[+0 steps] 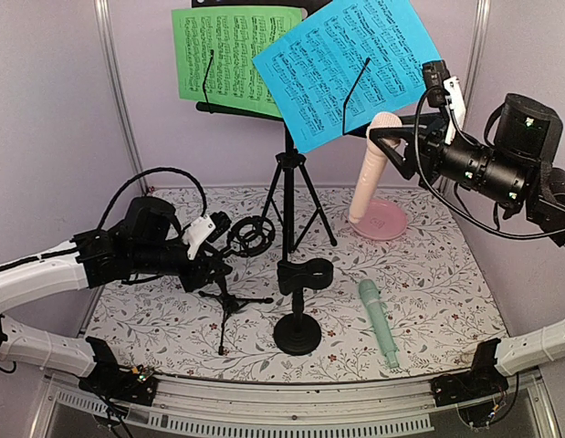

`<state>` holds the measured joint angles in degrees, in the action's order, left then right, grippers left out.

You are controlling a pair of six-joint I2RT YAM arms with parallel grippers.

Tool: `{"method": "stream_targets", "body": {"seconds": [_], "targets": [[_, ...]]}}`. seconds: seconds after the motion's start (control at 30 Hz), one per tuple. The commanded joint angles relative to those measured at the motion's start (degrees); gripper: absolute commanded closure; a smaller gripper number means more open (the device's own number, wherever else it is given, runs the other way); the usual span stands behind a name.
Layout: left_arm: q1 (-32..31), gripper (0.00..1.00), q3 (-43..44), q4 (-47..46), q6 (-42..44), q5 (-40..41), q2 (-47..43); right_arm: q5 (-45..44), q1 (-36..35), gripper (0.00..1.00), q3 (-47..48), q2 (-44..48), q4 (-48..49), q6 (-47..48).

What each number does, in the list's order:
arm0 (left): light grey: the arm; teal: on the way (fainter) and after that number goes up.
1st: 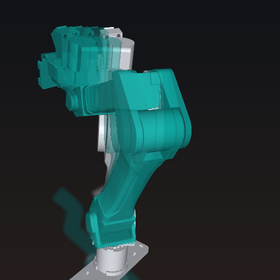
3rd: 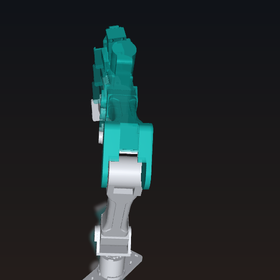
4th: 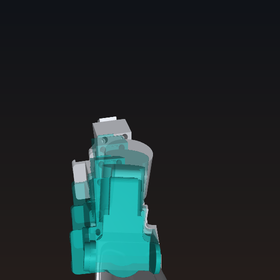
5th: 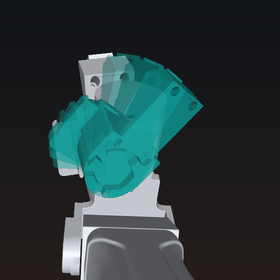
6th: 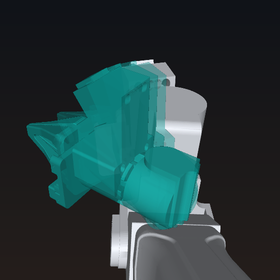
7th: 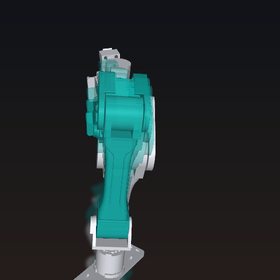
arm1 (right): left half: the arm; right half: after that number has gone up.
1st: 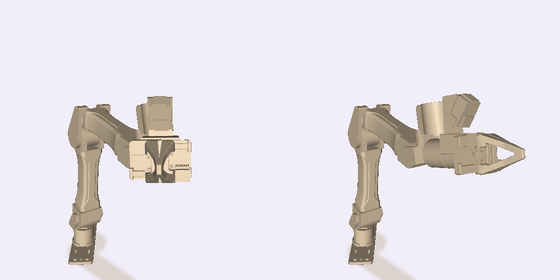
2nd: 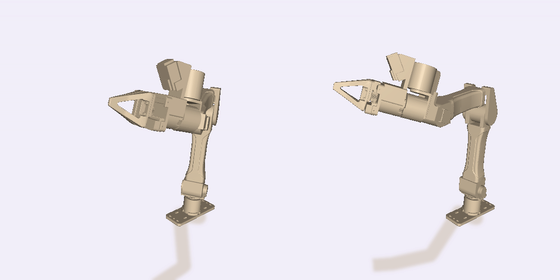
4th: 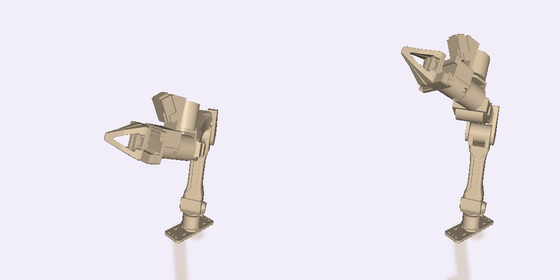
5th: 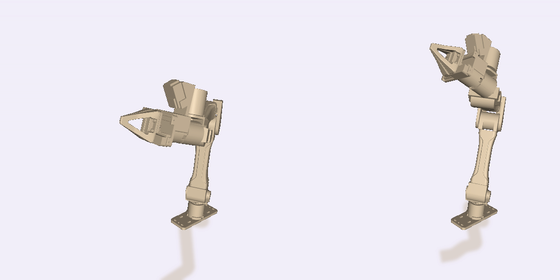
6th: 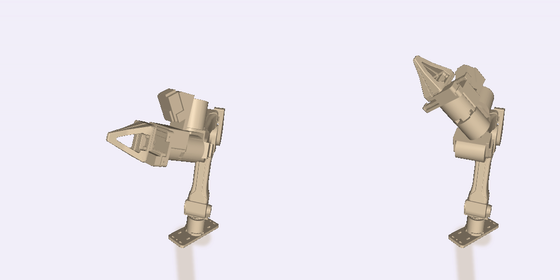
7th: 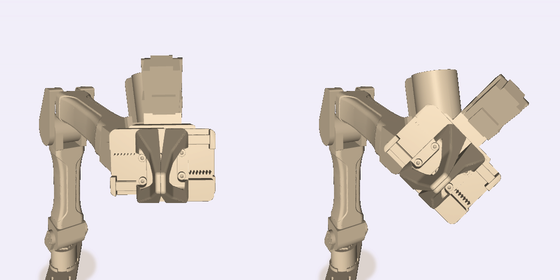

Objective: Pack up the instrument practice props

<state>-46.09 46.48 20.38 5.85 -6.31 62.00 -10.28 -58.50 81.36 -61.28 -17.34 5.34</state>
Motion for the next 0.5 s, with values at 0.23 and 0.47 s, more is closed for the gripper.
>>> {"method": "stream_targets", "body": {"seconds": [0.23, 0.47], "targets": [[-0.51, 0.39, -2.59, -1.48, -2.49, 1.85, -4.34, -9.04, 3.79, 0.56, -3.4, -1.16, -24.22, -20.11], [-0.54, 0.37, -3.35, -1.77, -3.03, 1.26, -5.92, 0.78, 14.46, 0.55, -7.3, -5.04, -33.96, -23.97]]}}
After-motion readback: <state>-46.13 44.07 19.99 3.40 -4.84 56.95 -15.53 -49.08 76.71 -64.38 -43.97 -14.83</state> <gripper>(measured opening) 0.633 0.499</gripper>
